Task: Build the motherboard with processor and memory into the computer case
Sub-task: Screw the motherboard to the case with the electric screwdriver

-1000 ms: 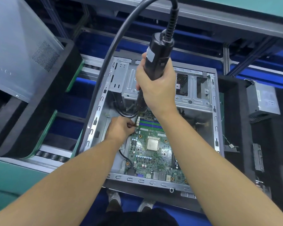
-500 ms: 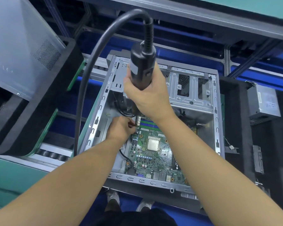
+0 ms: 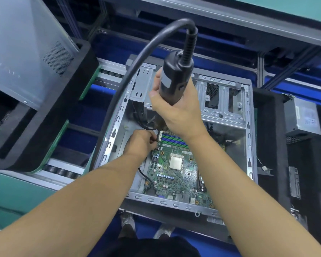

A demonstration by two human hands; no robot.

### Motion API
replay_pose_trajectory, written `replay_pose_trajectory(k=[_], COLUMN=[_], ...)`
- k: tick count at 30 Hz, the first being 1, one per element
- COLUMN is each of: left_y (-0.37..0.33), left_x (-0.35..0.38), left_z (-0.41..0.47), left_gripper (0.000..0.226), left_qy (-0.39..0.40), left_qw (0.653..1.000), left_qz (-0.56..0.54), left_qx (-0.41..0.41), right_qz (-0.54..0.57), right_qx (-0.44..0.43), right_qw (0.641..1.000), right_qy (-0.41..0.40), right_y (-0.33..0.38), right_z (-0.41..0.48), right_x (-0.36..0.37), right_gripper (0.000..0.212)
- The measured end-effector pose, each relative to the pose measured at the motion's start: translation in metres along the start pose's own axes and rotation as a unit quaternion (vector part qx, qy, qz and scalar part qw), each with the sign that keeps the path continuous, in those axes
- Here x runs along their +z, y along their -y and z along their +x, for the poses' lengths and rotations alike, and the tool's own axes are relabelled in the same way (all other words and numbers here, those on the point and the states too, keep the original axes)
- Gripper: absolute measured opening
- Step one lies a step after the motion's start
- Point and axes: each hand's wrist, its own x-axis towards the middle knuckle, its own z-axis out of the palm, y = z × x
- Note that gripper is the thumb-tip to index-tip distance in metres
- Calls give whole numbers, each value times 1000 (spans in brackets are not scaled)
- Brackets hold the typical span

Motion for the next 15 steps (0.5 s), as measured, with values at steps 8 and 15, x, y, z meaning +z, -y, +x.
replay_pose_trajectory(k=[8, 15], left_y=[0, -2], left_x=[1, -1], left_z=[-3, -3], left_gripper=[8, 14], left_qy=[-13, -16], left_qw=[999, 980], left_qz=[-29, -133], left_qx=[-29, -147], right_qz=[-1, -6], right_qx=[14, 21], right_qw=[999, 1000], right_qy=[37, 23], right_y=[4, 3], right_z=[3, 4], right_x=[2, 6], right_gripper=[19, 18])
